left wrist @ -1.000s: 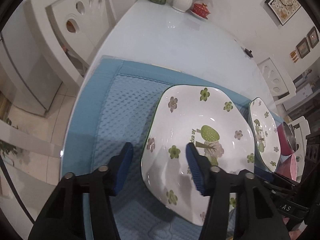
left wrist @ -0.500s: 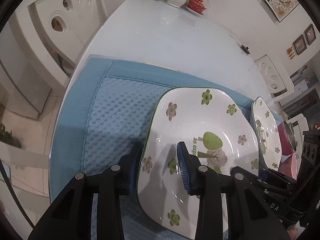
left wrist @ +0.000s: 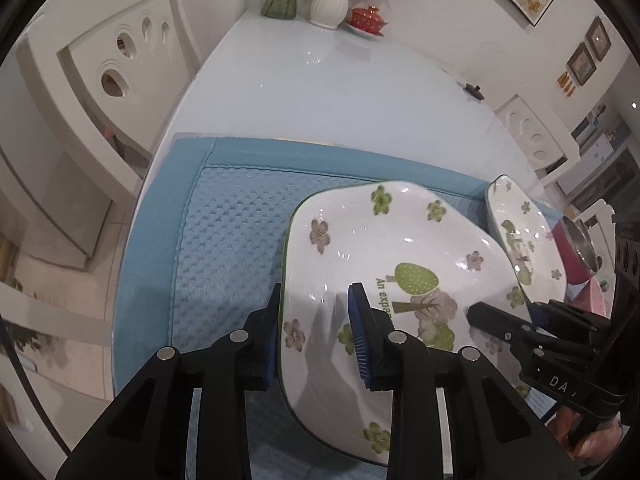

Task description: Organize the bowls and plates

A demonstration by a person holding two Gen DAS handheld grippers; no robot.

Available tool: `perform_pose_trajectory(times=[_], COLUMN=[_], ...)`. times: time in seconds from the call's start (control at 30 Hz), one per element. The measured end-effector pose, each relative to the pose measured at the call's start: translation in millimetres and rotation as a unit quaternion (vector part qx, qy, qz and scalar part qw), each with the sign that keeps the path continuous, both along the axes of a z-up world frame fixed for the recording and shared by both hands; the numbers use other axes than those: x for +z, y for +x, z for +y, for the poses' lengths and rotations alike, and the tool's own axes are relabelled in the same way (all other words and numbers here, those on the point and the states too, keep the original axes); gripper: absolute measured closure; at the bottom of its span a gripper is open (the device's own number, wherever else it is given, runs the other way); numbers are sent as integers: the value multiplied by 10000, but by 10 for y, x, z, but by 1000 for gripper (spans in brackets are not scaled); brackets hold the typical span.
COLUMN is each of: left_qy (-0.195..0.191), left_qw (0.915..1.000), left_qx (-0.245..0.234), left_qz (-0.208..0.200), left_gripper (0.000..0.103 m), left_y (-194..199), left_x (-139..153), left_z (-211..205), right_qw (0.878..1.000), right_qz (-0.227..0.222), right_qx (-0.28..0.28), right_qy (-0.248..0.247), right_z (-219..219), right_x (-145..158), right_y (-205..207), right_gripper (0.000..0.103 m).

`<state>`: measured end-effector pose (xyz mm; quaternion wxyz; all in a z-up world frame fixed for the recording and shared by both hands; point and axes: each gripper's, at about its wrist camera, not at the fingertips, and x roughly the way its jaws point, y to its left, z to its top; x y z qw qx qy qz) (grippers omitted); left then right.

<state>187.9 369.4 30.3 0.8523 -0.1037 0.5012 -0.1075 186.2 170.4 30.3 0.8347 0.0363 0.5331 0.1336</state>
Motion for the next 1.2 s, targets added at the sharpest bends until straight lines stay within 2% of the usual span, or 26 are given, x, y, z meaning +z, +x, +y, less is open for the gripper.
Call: perform_pose_trajectory(times=[0.1,0.27,0.5,0.87,1.2], left_qy=[15,-87,119,82,74], left_qw=[10000,9999,9999,9982,9942], left_qx=[2,6,26,-185,-71], left_qz=[2,50,-111,-559,-1073], left_gripper=[76,76,76,76,76], left_y=[-53,-156,-300,-554,-995], left_x=[19,18,124,503,1039], left_z=[9,63,75,53,25], right_qw=[9995,9990,9980,9965,9920], right_qz=[-179,-158,-211,-515,-1015], right_qx=[164,368,556,645,747], right_qy=[-211,-201,-194,-129,-62], right_z=[45,103,177,97,57], right_x=[56,62,121,402,945], right_y=[-44,-91,-228,-366,-838], right_gripper=[71,71,71,71,71])
